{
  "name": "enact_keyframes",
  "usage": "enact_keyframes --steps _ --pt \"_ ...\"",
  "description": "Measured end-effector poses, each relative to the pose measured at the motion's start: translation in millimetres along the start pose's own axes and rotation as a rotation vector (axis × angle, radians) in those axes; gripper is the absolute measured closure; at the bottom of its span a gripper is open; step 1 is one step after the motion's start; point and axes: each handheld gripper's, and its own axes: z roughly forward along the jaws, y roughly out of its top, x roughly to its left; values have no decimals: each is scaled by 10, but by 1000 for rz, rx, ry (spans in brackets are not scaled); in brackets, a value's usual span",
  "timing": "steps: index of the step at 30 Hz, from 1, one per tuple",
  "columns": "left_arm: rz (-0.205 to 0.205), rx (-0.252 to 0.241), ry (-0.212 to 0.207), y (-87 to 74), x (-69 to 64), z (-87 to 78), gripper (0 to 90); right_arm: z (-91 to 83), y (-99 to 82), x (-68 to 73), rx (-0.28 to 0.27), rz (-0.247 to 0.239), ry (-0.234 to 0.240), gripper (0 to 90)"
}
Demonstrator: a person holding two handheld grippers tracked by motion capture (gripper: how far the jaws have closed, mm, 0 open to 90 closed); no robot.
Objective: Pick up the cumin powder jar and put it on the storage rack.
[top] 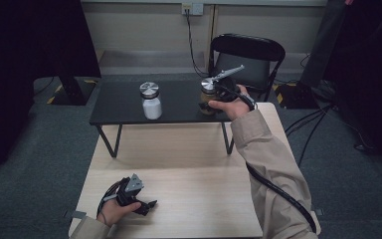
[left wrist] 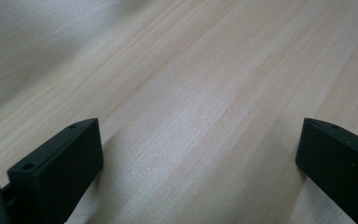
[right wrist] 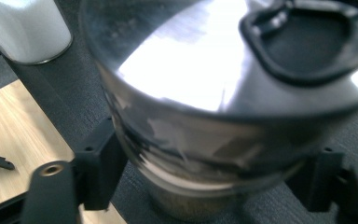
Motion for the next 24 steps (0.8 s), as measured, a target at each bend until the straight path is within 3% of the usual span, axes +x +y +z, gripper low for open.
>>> enact_keyframes --steps 13,24 --pt "0 0 1 0 -1 0 0 -141 -144 17 -23 13 -2 21" --pt "1 1 0 2 0 -1 0 -337 -287 3 -38 4 25 11"
